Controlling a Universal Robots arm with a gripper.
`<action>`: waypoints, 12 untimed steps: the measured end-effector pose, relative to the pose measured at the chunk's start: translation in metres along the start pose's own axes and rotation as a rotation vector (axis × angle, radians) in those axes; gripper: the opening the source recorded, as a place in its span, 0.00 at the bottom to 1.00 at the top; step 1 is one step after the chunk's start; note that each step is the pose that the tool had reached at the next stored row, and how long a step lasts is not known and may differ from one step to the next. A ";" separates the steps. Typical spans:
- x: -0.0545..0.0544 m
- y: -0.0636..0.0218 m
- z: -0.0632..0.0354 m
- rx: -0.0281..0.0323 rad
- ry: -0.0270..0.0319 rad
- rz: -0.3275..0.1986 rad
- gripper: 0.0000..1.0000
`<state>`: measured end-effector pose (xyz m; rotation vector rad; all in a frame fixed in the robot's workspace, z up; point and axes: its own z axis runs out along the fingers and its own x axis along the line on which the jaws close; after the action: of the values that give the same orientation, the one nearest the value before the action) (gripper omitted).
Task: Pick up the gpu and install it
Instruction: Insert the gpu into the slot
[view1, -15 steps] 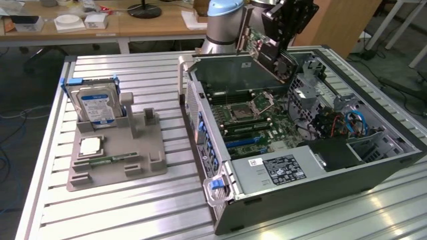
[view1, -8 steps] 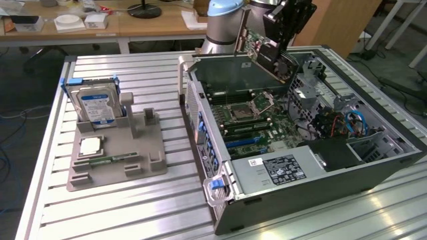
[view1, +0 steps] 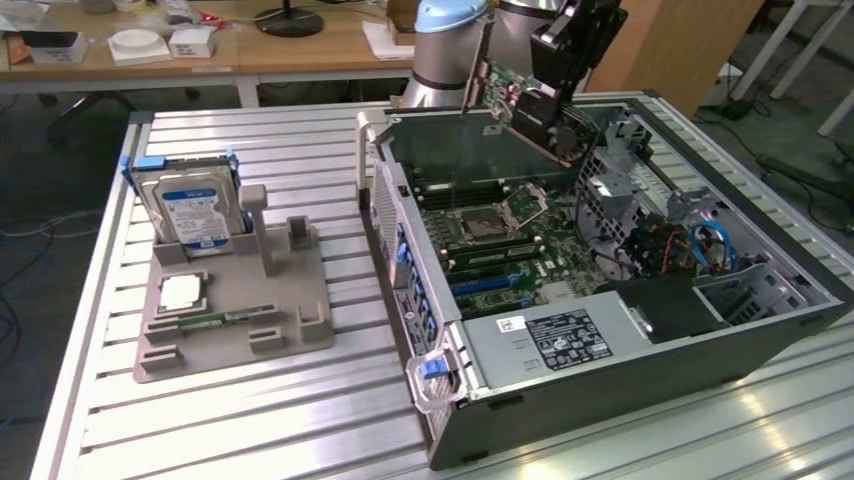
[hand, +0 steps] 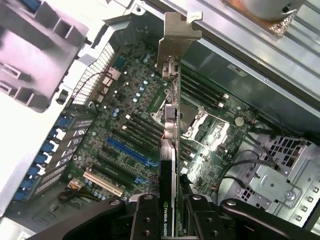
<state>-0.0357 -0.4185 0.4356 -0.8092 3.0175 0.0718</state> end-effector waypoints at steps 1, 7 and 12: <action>0.000 -0.0001 0.0002 0.0002 -0.0005 -0.011 0.25; 0.002 -0.0030 0.0012 0.0032 -0.0062 -0.046 0.25; 0.002 -0.0033 0.0027 0.0017 -0.0044 -0.099 0.25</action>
<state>-0.0356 -0.4222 0.4328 -0.9546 2.9675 0.0695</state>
